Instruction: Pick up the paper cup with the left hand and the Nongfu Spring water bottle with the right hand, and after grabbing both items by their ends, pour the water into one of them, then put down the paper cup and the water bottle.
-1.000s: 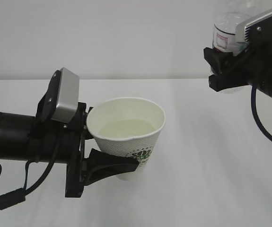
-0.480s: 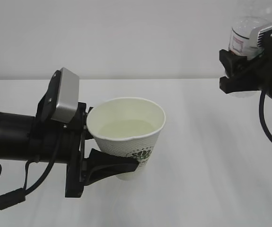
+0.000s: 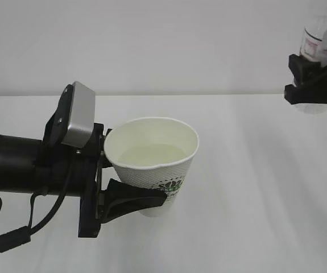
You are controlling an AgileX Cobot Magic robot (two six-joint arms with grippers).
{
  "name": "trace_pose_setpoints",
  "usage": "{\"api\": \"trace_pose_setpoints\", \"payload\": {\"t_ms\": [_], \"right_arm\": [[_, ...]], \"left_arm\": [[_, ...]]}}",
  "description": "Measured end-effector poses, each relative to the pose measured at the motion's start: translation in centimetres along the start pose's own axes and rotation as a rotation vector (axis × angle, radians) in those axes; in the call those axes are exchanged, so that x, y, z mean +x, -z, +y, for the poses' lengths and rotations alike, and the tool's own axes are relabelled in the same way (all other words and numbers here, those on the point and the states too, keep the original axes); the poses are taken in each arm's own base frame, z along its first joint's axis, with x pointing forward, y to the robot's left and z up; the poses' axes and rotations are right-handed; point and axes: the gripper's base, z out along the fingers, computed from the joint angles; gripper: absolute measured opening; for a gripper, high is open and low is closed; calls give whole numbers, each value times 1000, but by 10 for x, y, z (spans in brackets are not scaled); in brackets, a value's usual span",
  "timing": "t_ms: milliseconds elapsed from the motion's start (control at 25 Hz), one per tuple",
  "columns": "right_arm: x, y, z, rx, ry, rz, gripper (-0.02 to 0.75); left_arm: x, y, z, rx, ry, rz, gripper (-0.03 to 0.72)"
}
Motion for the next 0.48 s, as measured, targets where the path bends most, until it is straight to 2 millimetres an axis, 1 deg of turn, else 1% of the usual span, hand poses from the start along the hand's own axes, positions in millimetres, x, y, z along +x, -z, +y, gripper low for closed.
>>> {"api": "trace_pose_setpoints", "payload": {"t_ms": [160, 480], "right_arm": [[2, -1, -9, 33, -6, 8, 435], [3, -1, -10, 41, -102, 8, 434]], "left_arm": [[0, 0, 0, -1, 0, 2, 491], [0, 0, 0, -1, 0, 2, 491]]}}
